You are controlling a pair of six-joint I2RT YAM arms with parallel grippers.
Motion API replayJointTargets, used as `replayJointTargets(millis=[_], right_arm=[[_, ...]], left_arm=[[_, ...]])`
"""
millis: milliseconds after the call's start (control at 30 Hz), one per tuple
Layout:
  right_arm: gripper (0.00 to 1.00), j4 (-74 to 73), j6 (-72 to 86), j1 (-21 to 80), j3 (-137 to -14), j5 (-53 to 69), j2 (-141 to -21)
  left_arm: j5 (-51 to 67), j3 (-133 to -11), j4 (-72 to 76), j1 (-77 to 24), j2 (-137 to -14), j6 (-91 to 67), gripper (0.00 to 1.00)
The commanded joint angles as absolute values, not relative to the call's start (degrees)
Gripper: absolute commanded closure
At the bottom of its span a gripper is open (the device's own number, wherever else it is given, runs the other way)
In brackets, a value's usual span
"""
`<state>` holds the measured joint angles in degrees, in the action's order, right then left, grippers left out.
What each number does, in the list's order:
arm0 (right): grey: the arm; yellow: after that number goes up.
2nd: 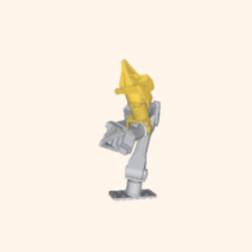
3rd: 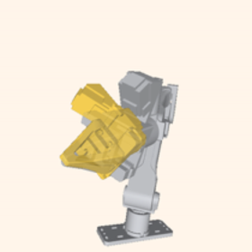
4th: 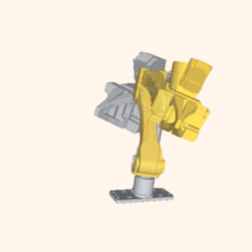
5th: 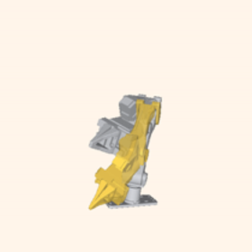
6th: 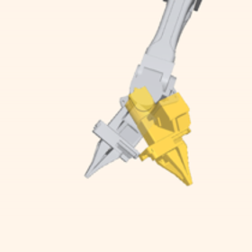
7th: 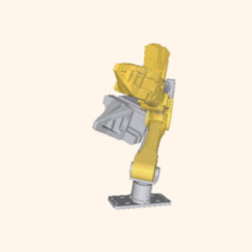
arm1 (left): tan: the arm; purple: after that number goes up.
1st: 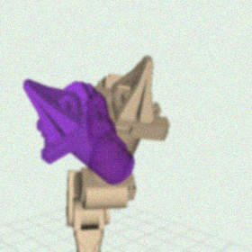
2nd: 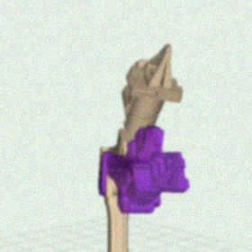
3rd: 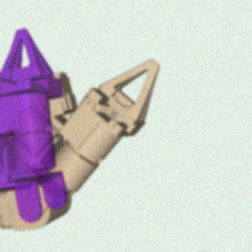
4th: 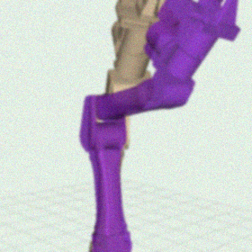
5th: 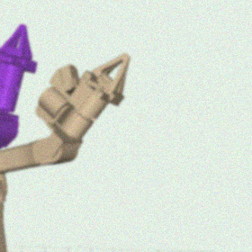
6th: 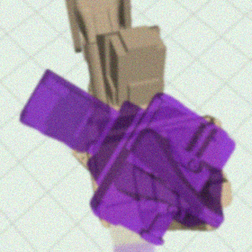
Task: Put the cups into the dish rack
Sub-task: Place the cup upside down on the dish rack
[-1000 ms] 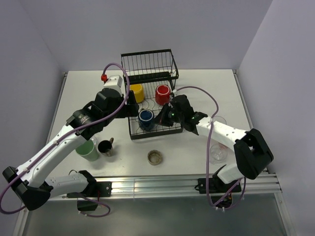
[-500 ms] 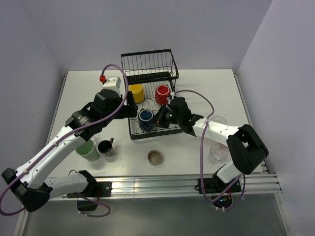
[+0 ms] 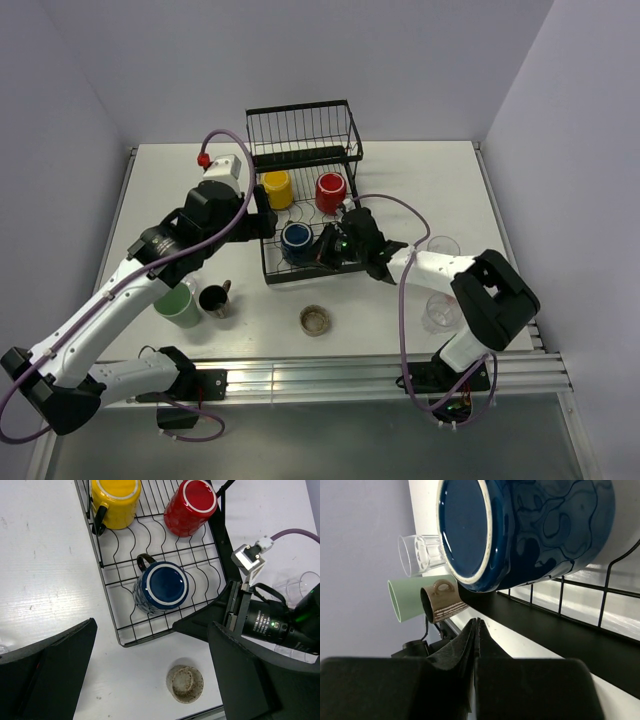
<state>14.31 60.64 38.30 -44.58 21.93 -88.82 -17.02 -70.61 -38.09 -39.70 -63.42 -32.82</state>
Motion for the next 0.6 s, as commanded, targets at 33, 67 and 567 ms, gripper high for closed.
replayJointTargets(millis=[33,67,567], right_arm=[[1.0,19.2,61.9,39.5,-44.7,21.7,-90.3],[1.0,19.3,62.1,39.6,-44.8,21.7,-90.9],[1.0,21.0,63.6,39.5,-46.3,21.0,-94.4]], left_arm=[[-16.1,-71.3,-38.3,-39.2,-61.6,-33.3,0.01],[-16.1,-71.3,-38.5,-39.1,-61.4,-33.3,0.01],[-15.5,-70.9,-38.5,-38.2,-61.4,-33.0,0.01]])
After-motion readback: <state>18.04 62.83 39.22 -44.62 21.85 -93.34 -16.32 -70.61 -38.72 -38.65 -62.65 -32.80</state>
